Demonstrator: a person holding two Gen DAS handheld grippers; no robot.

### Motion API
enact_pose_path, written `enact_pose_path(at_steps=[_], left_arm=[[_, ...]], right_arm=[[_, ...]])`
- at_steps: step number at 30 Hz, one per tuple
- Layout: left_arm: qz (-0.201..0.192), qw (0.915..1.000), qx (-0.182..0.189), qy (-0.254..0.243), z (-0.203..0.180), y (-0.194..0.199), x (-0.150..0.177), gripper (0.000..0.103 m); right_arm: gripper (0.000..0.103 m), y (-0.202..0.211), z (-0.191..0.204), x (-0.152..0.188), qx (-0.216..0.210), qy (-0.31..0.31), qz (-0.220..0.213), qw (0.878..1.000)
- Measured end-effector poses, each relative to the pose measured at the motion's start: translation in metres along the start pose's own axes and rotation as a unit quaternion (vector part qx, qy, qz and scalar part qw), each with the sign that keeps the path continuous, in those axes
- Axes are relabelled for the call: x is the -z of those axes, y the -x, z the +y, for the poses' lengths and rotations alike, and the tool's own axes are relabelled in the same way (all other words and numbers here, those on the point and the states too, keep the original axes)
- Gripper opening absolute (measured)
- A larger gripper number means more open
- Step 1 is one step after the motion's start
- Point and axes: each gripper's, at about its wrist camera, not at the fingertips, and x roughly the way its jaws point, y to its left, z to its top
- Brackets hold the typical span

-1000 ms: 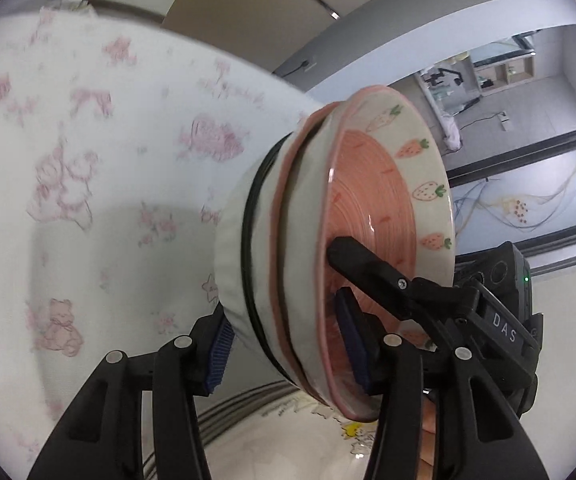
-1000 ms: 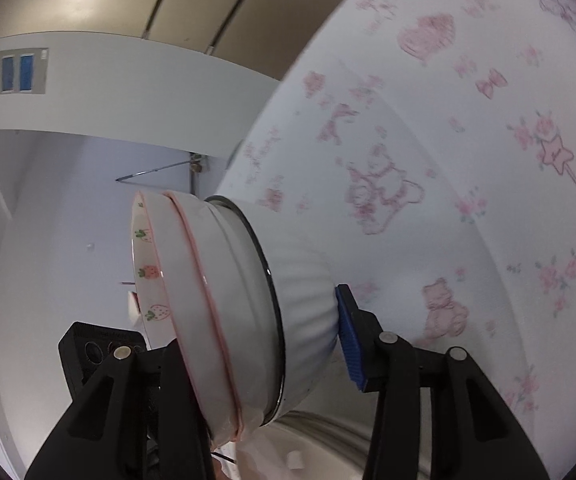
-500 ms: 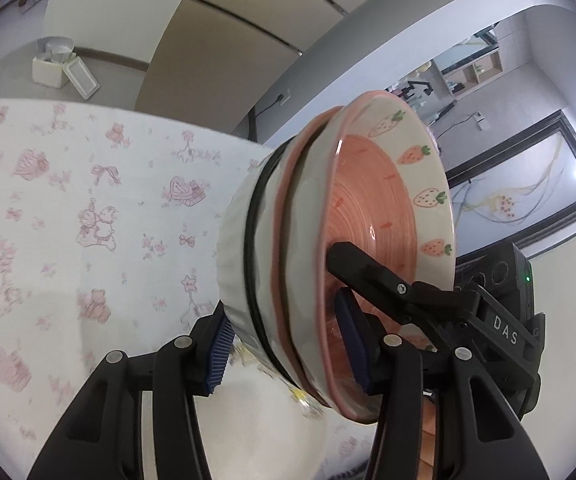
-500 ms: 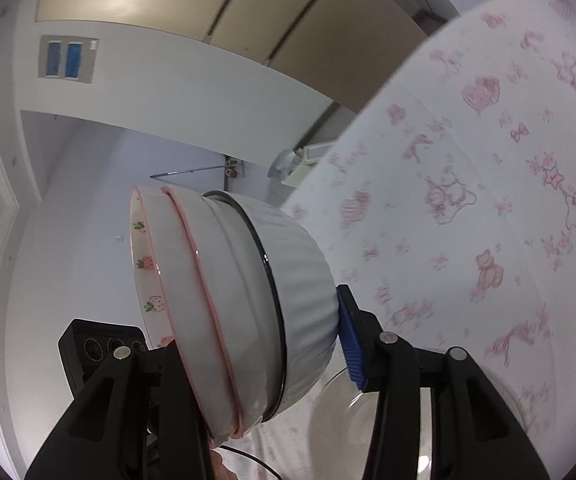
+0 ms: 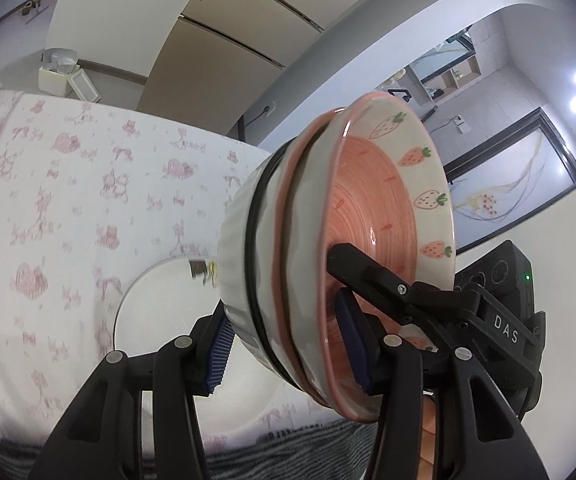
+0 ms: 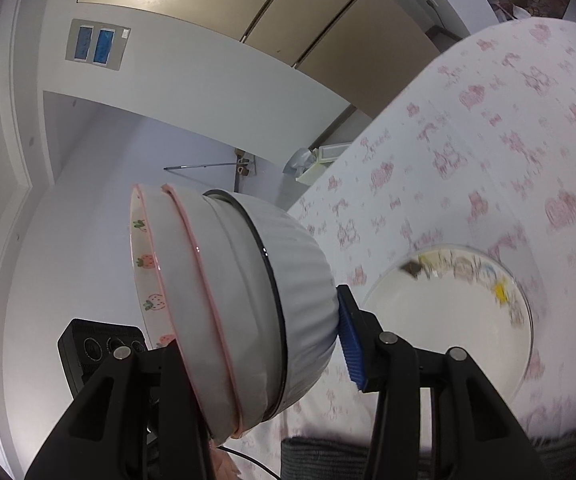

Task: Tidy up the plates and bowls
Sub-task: 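Lift the pink bowl stack with both grippers and carry it over the plates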

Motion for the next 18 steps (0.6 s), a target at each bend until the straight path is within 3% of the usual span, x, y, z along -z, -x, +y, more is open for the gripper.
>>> enact_pose_path(at_steps=[8,18], left_arm=[[-0.008,0.9999,0.001,-0.007,0.003,0.009,0.038,0.052],[0.031,0.9995,-0.011,-0.006,0.031,-0.028,0.055,0.052]], right_arm=[[0.044,0.013,-0.006,0.032,-0.003,0.015,0.006,1.0],[0.045,-0.006,-0.047,0.042,0.016,-0.016,0.025,0.999]])
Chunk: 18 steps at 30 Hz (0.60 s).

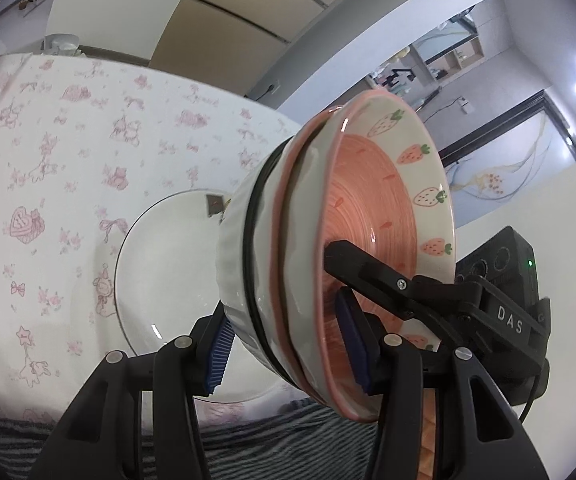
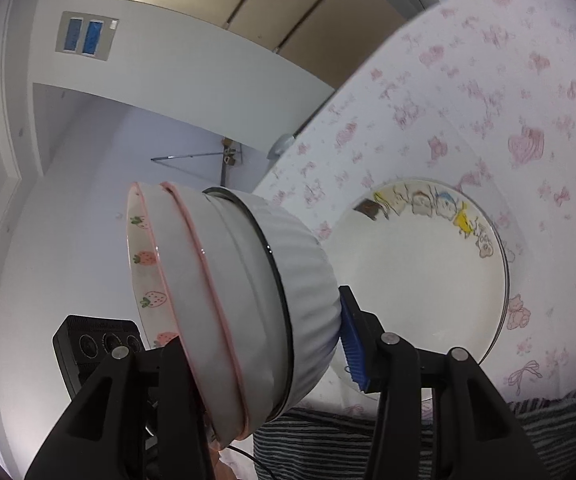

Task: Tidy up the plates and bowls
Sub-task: 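Lift the pink bowl stack with both grippers and carry it over the plates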

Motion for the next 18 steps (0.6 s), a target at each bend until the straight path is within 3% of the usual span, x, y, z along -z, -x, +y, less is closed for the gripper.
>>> enact_pose_path(at_steps=[8,18], left_arm=[[0.026,0.9996,-0.011,0.005,0.021,-0.031,0.006,0.052],[0.036,0.9991,-0.018,0.011,0.032,-0.042,0.01,0.052]], right_arm=[[0.047,-0.022,-0.028,0.0,0.015,-0.012,0.019,1.0],[0.047,-0.033,-0.042,0.0,0.019,-0.019,0.031,0.999]])
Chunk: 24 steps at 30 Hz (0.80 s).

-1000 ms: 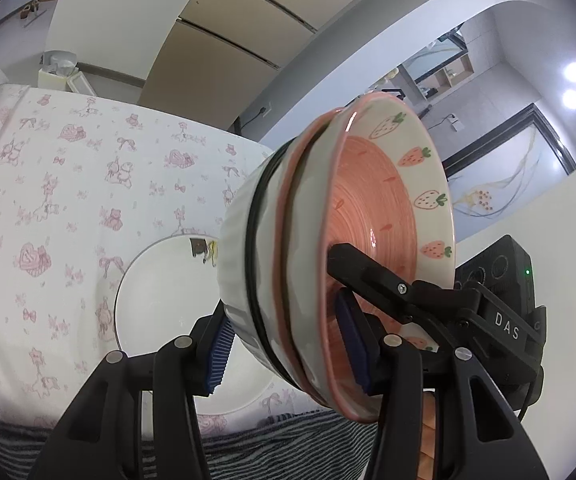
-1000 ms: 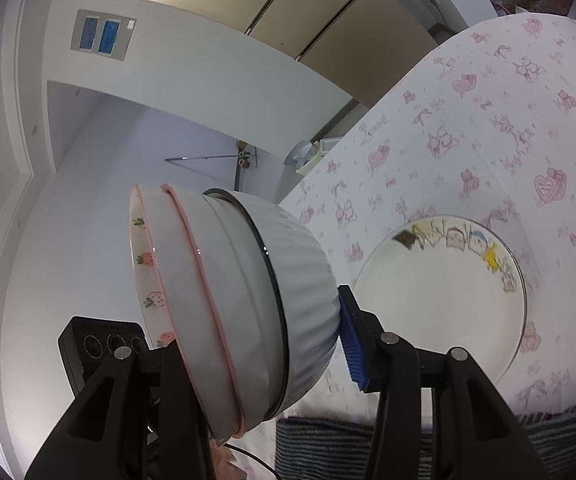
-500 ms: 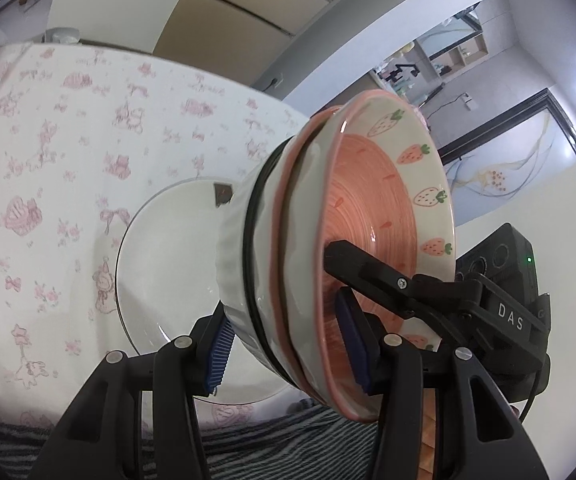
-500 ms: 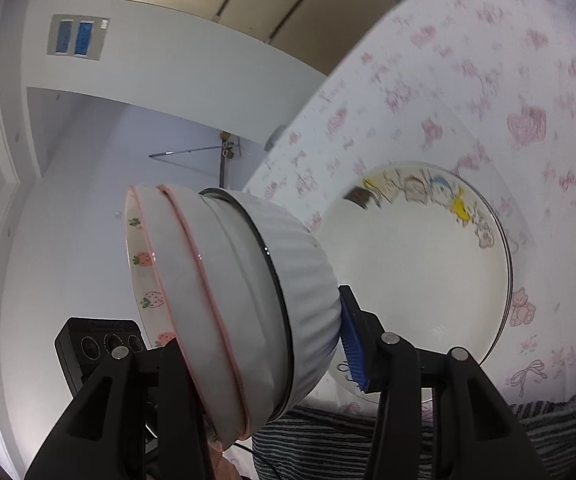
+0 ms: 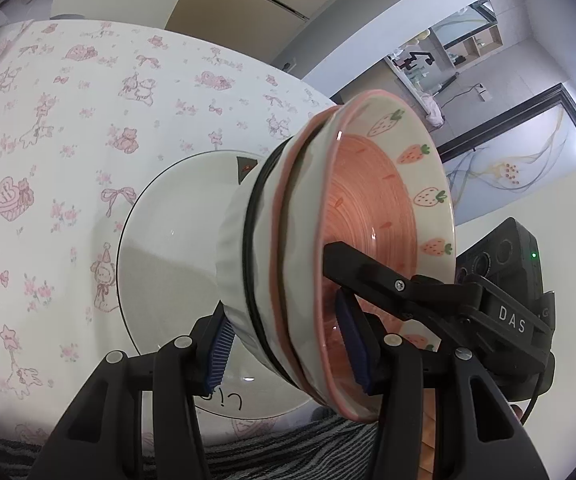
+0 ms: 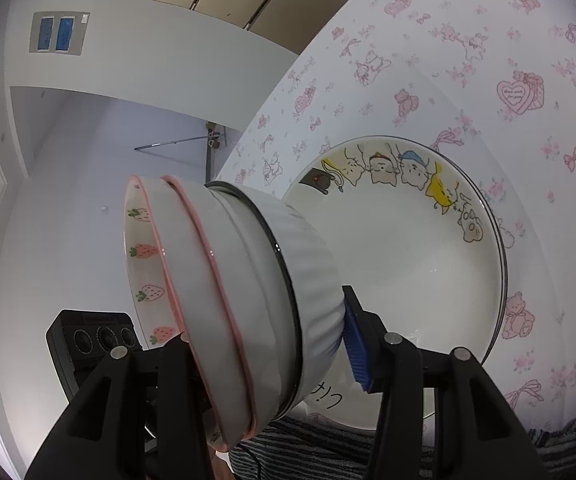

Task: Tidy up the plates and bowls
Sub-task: 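Lift the pink bowl stack with both grippers and carry it over the plates, then lower the held pink bowls onto the cartoon-rimmed plate with both grippers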

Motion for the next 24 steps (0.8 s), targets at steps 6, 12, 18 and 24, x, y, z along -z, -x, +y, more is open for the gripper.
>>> enact_pose_path(at_steps=[6,12,18,24], left_arm=[[0.01,0.9999,-0.004,0.002,0.005,-0.008,0.002,0.052],[0.016,0.9999,-0.003,0.003,0.01,-0.015,0.0,0.052],[0.018,0.9998,-0.01,-0.001,0.01,-0.021,0.001,0.052],[0.022,0.9997,-0.006,0.003,0.015,-0.022,0.0,0.052]], right_arm=[[0.047,-0.007,-0.009,0.001,0.004,-0.007,0.008,1.0],[0.047,-0.01,-0.014,0.002,0.01,-0.008,0.01,1.0],[0.047,-0.01,-0.017,0.001,0.01,-0.01,0.013,1.0],[0.047,-0.013,-0.017,0.001,0.015,-0.001,0.014,1.0]])
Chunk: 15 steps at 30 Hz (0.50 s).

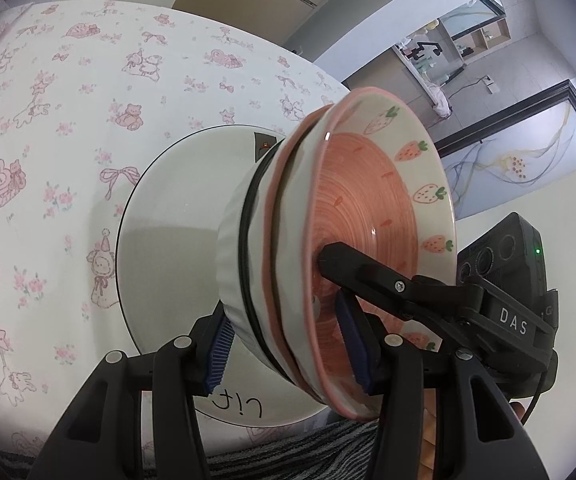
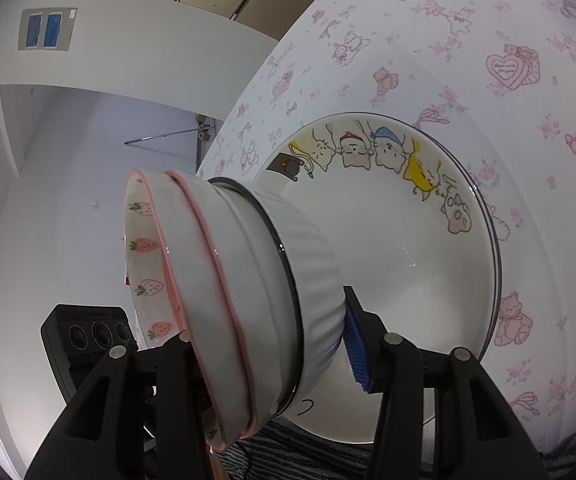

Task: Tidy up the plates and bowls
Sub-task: 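Lower the held pink bowls onto the cartoon-rimmed plate with both grippers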

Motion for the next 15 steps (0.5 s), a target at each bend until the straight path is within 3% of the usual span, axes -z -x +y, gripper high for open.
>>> enact_pose_path(at_steps=[15], left_arm=[[0.002,0.9999,0.002,0.011,0.0097,-0.0018,0.0021,0.053]], right_arm=[[0.047,-0.0075,0.0022,-0.0009,0.009,0.014,0.004,1.0]])
